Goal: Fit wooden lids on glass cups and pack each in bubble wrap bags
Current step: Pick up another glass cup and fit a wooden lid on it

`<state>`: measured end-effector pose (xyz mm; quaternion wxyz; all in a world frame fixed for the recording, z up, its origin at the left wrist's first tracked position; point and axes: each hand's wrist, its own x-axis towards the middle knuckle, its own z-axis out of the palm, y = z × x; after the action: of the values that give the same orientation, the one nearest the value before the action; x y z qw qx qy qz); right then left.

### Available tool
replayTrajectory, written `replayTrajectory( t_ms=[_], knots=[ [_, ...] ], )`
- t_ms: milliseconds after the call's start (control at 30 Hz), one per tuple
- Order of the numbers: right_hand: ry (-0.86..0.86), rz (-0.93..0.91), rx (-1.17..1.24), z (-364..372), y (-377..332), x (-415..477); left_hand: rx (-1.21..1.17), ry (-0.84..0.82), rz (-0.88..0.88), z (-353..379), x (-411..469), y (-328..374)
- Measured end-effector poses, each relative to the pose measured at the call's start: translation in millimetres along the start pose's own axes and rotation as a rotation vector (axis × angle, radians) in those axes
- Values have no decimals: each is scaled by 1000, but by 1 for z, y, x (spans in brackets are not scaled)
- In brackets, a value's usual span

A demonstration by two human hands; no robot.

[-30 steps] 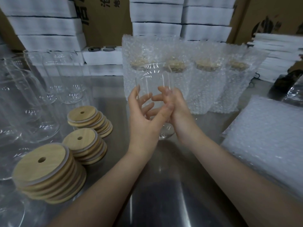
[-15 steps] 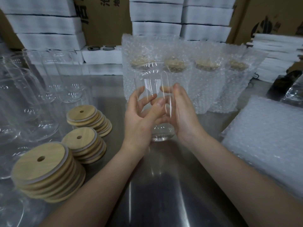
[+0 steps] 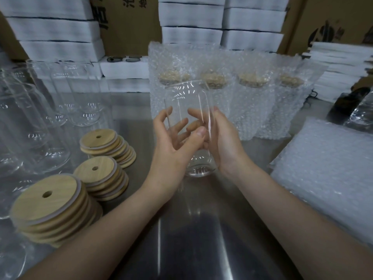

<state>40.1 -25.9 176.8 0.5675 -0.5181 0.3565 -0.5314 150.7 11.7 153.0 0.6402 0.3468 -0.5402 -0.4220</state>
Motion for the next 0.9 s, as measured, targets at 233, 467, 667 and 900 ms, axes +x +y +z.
replayTrajectory(
  t_ms=[233,467,667,900],
  knots=[
    [33,-66,-114,3,2,4,129,160,120,-2,-4,5],
    [-14,-79,-160,1,3,7,206,228,67,3,3,4],
    [7,-154,-158,7,7,-2,33,202,16,9,2,11],
    [166,-174,-188,14,6,2,-21,181,-36,19,12,13]
  ],
)
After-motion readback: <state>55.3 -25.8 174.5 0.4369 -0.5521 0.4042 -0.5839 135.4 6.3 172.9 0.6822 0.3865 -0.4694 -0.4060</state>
